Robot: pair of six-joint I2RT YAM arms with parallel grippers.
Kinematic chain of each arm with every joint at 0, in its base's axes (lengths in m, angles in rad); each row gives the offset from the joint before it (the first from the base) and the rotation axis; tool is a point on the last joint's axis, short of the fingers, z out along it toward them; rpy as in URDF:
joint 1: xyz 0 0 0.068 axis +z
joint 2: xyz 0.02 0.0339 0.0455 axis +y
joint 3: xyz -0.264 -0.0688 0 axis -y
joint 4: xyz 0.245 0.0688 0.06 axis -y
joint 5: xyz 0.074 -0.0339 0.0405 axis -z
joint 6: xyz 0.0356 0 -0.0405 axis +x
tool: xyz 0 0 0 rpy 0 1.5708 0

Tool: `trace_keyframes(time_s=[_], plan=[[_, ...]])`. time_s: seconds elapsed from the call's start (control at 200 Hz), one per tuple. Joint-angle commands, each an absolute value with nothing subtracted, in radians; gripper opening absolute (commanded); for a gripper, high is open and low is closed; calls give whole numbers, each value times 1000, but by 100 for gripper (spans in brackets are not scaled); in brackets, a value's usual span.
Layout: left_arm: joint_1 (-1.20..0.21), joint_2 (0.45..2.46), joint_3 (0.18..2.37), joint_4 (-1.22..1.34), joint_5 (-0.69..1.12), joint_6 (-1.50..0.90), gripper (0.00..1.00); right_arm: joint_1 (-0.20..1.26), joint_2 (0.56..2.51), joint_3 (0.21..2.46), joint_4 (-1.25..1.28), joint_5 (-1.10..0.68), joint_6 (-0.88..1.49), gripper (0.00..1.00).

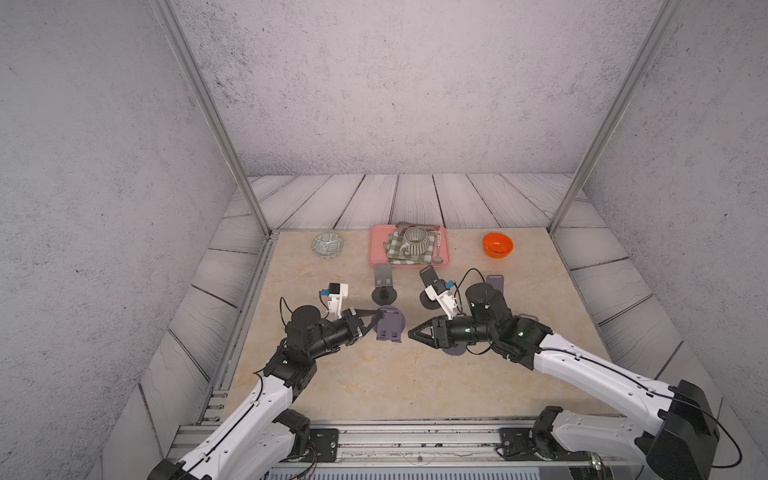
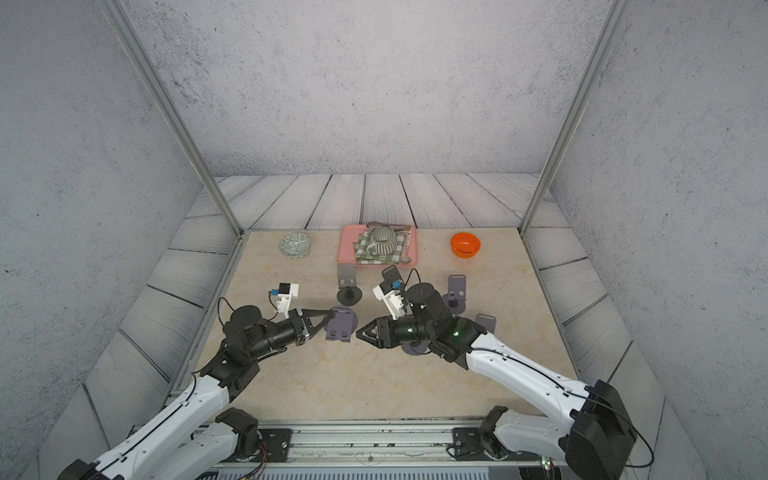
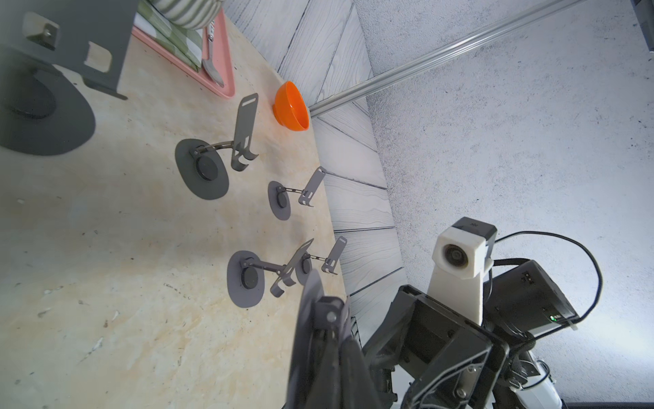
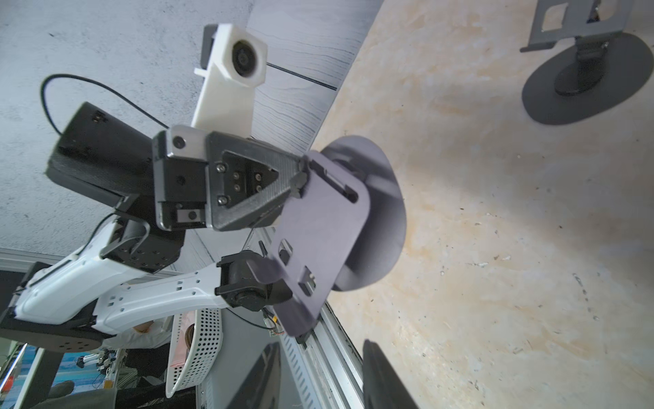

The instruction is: Open the phone stand

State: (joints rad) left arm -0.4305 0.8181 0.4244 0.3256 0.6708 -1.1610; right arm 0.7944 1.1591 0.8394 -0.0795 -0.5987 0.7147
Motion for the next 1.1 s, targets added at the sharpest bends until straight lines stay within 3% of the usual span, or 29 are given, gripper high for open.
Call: trace_keyframes(time_s=[0.0, 0.806, 1.096], plan=[[-452, 802, 465, 362, 680, -1166, 0, 798, 1170, 811, 18, -639, 751, 41], [-480, 716, 467, 311, 644, -1158, 0, 789, 1238, 806, 51, -627, 745, 39], [-509, 733, 479, 337, 666, -1141, 0, 789, 1325, 839, 170, -723, 794, 39]])
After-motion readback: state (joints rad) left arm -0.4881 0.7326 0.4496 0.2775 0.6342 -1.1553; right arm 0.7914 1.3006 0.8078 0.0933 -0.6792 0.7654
